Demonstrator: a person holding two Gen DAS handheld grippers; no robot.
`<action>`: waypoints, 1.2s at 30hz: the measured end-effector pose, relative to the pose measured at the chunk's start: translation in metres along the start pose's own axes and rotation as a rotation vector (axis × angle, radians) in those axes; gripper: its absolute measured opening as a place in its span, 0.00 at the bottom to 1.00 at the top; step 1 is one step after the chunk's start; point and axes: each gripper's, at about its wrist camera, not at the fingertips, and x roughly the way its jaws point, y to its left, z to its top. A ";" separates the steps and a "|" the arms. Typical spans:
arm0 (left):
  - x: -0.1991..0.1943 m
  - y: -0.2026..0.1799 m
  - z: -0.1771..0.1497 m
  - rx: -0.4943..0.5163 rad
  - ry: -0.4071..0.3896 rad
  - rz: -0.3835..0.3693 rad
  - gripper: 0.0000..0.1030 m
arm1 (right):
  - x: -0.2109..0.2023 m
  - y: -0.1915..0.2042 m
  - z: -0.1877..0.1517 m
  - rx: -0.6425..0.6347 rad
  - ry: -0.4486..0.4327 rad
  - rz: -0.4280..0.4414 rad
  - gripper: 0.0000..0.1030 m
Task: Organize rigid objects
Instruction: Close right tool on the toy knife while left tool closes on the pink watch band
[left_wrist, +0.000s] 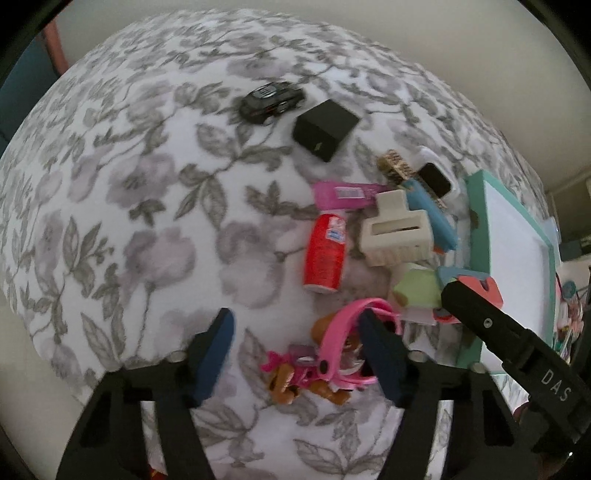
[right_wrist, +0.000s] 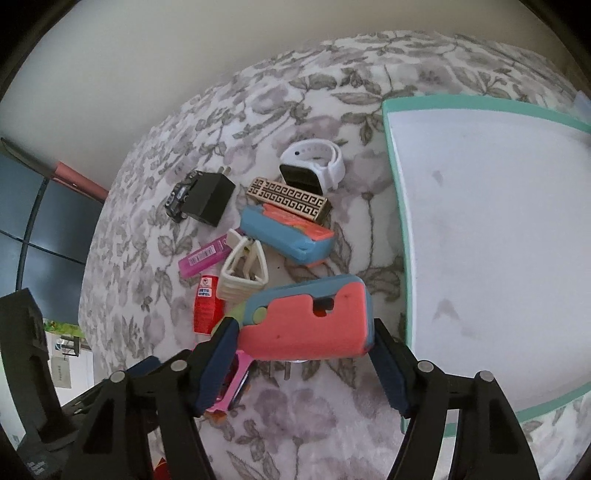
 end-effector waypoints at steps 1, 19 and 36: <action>0.002 -0.003 0.002 0.013 0.002 -0.007 0.55 | -0.002 -0.001 0.000 0.004 -0.003 0.005 0.71; 0.000 -0.023 0.005 0.073 -0.004 -0.111 0.11 | -0.027 -0.021 0.000 0.077 -0.044 0.083 0.68; -0.039 0.002 0.007 -0.044 -0.145 -0.101 0.11 | -0.036 -0.043 0.005 0.141 -0.075 0.091 0.43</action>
